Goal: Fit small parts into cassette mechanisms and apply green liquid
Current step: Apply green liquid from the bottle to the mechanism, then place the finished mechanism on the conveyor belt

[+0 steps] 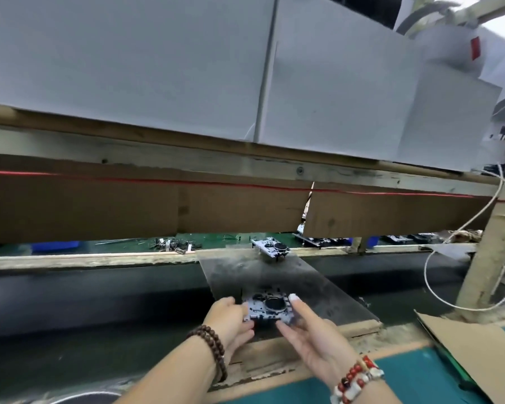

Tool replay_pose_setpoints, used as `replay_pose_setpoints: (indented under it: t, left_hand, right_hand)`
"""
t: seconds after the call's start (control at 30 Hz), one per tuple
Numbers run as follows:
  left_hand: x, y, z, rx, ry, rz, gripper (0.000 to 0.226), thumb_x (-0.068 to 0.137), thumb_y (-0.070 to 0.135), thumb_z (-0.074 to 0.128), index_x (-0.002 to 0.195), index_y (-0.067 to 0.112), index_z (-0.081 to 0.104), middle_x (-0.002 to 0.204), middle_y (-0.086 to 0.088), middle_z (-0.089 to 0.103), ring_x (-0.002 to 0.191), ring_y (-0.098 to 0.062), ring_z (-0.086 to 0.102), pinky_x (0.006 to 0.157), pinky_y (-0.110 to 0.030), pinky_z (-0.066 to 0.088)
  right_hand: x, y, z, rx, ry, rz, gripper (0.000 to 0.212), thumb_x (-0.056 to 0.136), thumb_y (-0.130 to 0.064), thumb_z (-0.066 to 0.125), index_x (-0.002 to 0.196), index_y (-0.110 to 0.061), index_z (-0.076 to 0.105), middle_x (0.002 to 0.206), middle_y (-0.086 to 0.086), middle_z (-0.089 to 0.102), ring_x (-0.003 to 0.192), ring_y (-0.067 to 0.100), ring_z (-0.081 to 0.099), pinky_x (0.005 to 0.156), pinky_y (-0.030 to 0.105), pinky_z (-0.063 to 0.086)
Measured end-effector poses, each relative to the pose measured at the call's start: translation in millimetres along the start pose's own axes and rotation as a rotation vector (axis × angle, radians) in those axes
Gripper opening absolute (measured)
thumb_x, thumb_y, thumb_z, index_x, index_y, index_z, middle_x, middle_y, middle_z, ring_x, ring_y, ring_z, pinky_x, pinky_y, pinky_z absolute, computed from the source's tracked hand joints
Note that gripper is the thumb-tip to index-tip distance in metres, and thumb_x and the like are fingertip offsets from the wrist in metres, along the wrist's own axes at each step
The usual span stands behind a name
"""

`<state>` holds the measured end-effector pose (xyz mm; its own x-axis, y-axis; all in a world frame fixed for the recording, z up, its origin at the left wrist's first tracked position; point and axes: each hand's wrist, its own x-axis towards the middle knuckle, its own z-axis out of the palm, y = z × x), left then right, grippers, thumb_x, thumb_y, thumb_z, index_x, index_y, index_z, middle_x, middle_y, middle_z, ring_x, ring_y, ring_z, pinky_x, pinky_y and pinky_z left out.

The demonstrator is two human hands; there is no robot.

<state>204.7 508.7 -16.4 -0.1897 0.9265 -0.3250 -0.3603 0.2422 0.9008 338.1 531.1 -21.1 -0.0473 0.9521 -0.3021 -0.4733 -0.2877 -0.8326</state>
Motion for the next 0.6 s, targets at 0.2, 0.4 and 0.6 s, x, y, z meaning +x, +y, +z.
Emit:
replay_pose_setpoints:
  t: [0.2, 0.4, 0.6]
  left_hand:
    - [-63.6, 18.0, -32.2, 0.043, -0.070, 0.097, 0.054, 0.098, 0.028, 0.043, 0.147, 0.030, 0.019, 0.154, -0.002, 0.023, 0.137, -0.030, 0.029, 0.103, -0.042, 0.038]
    - [-175.6, 31.0, -111.1, 0.400, 0.038, 0.359, 0.049, 0.097, 0.039, 0.039, 0.144, 0.031, 0.027, 0.144, 0.005, 0.039, 0.119, -0.009, 0.044, 0.100, -0.033, 0.041]
    - [-278.4, 34.8, -235.2, 1.031, 0.435, 0.444, 0.048, 0.092, 0.033, 0.050, 0.139, 0.029, 0.037, 0.121, 0.009, 0.058, 0.107, -0.009, 0.054, 0.094, -0.023, 0.038]
  right_hand:
    - [-56.2, 2.0, 29.1, -0.320, -0.215, -0.098, 0.071, 0.083, -0.016, 0.066, 0.144, -0.008, 0.031, 0.146, 0.011, 0.037, 0.135, 0.028, 0.034, 0.105, 0.041, 0.036]
    - [-167.6, 14.4, 76.0, -0.613, -0.625, -0.135, 0.071, 0.051, -0.033, 0.071, 0.120, -0.023, 0.058, 0.127, -0.004, 0.057, 0.120, 0.012, 0.052, 0.093, 0.031, 0.045]
    - [-248.0, 39.3, 128.7, -1.025, -0.936, -0.361, 0.008, 0.084, -0.019, 0.064, 0.089, -0.023, 0.068, 0.075, -0.011, 0.073, 0.062, -0.004, 0.063, 0.059, 0.009, 0.051]
